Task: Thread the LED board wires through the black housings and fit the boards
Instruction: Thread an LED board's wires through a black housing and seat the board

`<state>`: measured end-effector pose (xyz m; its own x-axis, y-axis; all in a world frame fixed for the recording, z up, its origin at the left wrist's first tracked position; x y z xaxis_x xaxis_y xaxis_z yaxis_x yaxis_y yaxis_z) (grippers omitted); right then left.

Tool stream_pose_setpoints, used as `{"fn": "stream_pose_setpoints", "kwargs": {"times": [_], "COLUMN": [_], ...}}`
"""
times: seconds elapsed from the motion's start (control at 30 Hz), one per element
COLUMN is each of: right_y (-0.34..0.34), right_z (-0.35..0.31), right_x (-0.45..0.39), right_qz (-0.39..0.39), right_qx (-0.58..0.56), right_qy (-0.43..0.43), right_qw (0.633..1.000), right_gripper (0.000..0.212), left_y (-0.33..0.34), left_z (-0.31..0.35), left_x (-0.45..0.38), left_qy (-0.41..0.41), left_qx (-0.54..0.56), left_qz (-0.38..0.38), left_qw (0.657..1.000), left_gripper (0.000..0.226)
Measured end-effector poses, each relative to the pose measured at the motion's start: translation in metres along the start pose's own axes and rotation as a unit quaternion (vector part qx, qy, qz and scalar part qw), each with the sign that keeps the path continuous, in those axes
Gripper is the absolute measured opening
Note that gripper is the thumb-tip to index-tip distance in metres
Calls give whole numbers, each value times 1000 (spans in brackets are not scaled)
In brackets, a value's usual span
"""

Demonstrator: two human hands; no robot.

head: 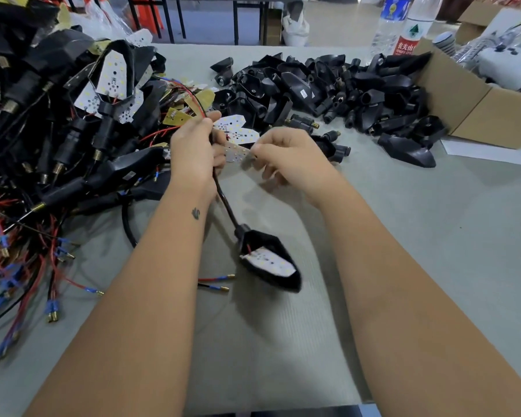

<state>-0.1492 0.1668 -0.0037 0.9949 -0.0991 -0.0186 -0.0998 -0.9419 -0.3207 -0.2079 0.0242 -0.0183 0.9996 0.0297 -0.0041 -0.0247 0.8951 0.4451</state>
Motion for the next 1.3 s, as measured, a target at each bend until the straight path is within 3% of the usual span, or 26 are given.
{"fn": "stream_pose_setpoints", "kwargs": {"times": [0.07,0.17,0.27,0.33,0.47,0.7,0.83,0.93,1.13,1.2,1.3], "right_y": [-14,-5,4,3,-10,-20,-30,-36,-28,-22,-16], "right_z": [-2,-2,2,5,3,3,5,13,15,15,12], "right_x": [-5,-6,-9,-10,-7,-6,-4,-3,-6,-6,-5], "right_qz": [90,69,42,45,108,151,185,203,123,83,48], "right_qx": [96,223,329,371,427,408,208,4,-332,-389,-393], "right_qy": [-43,-82,-87,-86,-88,-78,-32,20,38,49,53], "right_qw": [990,969,940,924,893,897,960,979,935,916,917], "right_gripper": [20,53,65,62,49,23,17,13,24,27,25], "left_y": [2,14,34,40,43,41,35,36,44,42,39], "left_z": [2,6,2,1,-1,3,2,1,1,-1,-5], "left_x": [0,5,13,18,25,27,25,26,31,30,30], "left_qy": [36,103,169,200,205,185,157,147,145,124,95], "left_qx": [-92,-225,-334,-378,-367,-419,-407,-369,-348,-335,-321], "left_qz": [-11,-34,-85,-95,-128,-90,-69,-81,-122,-115,-111], "left_qw": [995,968,923,899,898,884,897,914,918,927,936], "left_gripper": [29,31,30,33,26,24,29,22,12,15,16]}}
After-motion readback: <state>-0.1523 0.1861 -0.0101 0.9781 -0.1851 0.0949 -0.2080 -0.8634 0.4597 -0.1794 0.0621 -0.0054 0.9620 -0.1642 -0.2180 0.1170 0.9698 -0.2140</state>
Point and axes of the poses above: each hand's wrist, its own x-axis away from the middle knuckle, its own y-axis out of the palm, z = x × y, the point moved 9 cm from there along -x, towards the middle knuckle, and after that the axes turned 3 degrees about y, right-handed, at the moved point
